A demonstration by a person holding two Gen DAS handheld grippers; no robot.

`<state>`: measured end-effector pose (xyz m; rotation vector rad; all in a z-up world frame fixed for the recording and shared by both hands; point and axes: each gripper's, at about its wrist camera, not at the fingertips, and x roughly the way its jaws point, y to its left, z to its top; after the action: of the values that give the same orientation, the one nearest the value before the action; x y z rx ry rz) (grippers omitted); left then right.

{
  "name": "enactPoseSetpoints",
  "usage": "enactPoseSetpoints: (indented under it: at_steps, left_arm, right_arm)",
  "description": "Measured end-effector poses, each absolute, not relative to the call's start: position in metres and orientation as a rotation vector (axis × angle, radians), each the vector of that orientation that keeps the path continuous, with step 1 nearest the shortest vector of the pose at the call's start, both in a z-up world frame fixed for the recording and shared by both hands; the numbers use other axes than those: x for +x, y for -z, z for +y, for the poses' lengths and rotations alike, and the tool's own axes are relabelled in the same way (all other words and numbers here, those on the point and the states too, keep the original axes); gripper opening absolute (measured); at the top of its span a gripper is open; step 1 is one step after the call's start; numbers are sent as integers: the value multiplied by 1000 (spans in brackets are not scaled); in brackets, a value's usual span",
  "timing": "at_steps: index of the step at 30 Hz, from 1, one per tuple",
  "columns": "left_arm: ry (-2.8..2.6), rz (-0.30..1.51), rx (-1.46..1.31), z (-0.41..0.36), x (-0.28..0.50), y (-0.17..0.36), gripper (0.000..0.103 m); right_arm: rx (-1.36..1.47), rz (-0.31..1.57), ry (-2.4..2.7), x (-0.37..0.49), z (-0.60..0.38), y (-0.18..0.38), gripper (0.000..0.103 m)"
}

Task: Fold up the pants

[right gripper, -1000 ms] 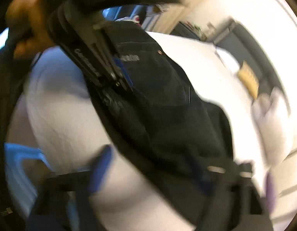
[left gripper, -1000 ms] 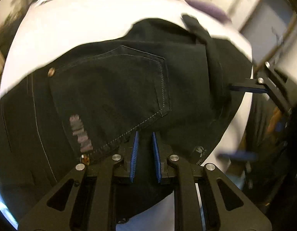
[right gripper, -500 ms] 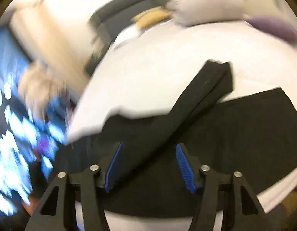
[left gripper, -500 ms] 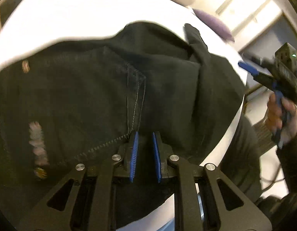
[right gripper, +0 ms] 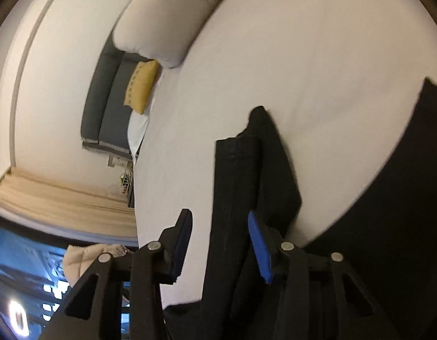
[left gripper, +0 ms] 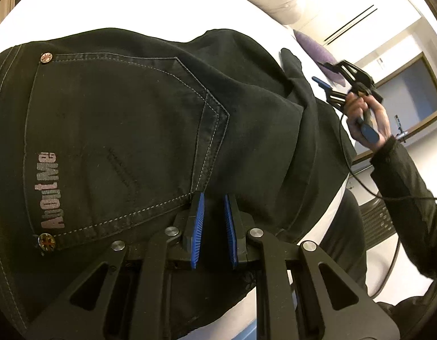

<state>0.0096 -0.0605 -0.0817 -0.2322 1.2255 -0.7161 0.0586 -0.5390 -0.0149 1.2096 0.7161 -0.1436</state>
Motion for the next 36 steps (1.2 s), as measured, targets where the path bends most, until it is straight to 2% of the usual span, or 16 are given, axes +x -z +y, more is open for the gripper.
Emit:
enactPoseSetpoints:
  at_steps: [14, 15, 16, 17, 19, 22, 29, 36]
  left_arm:
    - [717, 1226, -213, -61, 9, 83, 15]
    - [717, 1226, -212, -61, 9, 83, 15]
    - [717, 1226, -212, -60, 9, 83, 15]
    - [717, 1226, -211, -60, 9, 83, 15]
    - [718, 1226, -207, -60, 9, 83, 15]
    - [718, 1227, -199, -62, 9, 83, 15]
    - [713, 1220, -159, -68, 8, 79, 15]
    - [711, 1222, -153, -71, 6, 80, 15]
  right_arm:
    - [1307, 745, 161, 87, -552, 49, 44]
    - [1321, 735, 158, 88, -553, 51, 42]
    - [1333, 732, 153, 88, -554, 53, 36]
    - [1338, 731, 149, 89, -555, 55, 25]
    - [1334, 732, 141, 92, -555, 57, 10]
    - [1305, 729, 135, 93, -555, 54, 5]
    - [1208, 608, 147, 55, -560, 0, 4]
    - [1234, 473, 205, -25, -576, -35, 4]
